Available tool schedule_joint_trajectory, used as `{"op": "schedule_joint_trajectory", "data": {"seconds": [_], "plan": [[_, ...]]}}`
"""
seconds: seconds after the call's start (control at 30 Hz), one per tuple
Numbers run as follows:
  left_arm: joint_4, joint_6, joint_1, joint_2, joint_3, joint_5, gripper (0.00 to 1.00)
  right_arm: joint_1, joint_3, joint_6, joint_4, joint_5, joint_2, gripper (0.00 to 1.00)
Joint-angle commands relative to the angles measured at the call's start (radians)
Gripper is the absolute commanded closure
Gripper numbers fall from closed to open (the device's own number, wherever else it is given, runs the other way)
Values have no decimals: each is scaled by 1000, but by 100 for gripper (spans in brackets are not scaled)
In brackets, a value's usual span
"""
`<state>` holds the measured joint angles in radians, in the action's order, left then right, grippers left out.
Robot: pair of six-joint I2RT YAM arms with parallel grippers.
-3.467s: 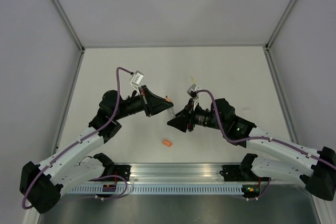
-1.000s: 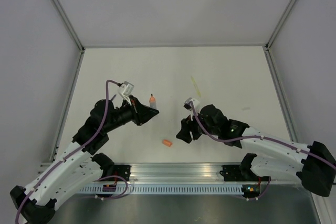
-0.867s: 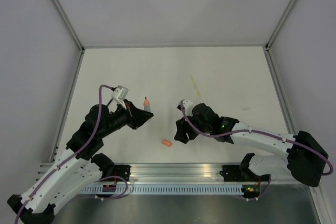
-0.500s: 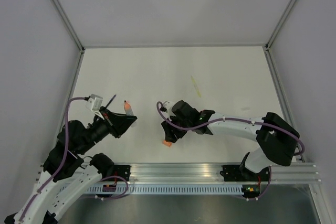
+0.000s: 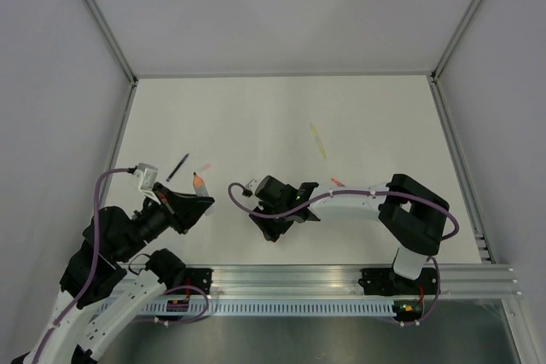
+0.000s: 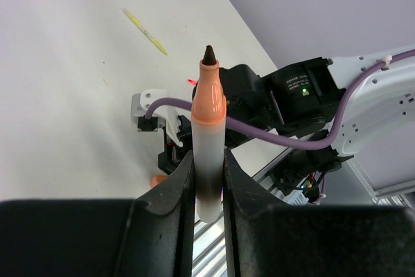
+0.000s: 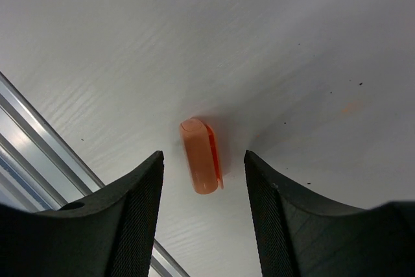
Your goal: Insert the pens into the pen caps
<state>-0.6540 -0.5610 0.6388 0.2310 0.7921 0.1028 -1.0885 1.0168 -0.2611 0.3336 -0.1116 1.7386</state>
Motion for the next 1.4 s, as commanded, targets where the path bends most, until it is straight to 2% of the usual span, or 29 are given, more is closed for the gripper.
{"op": "schedule_joint_trajectory", "data": {"seconds": [0.0, 0.17, 0.4, 0.73, 0.9, 1.0, 1.03, 1.1, 1.13, 1.17, 1.2, 1.37], "plan": [[-6, -5, 1, -16, 27, -6, 98, -21, 46, -6, 42, 64, 39, 41], [-16, -8, 1, -30, 27, -8, 98, -34, 45, -15, 42, 87, 76, 44], [-27, -17, 1, -42, 35, -8, 98, -57, 48, -30, 61, 139, 91, 54], [-33, -30, 1, -39, 55, -2, 98, -96, 49, -33, 119, 204, 84, 52], [-32, -36, 1, -35, 47, 5, 98, -97, 46, -33, 117, 211, 96, 55], [-26, -40, 1, -36, 42, 9, 98, -97, 39, -33, 104, 214, 104, 64], [-24, -40, 1, -35, 42, 8, 98, -97, 36, -33, 101, 216, 104, 71], [-22, -40, 1, -32, 39, 8, 98, -99, 29, -30, 88, 217, 102, 80], [-21, -40, 1, -29, 36, 6, 98, -97, 28, -30, 82, 219, 99, 91], [-15, -40, 1, -27, 32, 6, 98, -97, 26, -32, 84, 225, 90, 97], [-7, -45, 1, -25, 16, 9, 98, -97, 25, -30, 84, 240, 84, 100], [77, -71, 1, -9, -76, 54, 98, -68, 13, -32, 93, 282, 12, 100]]}}
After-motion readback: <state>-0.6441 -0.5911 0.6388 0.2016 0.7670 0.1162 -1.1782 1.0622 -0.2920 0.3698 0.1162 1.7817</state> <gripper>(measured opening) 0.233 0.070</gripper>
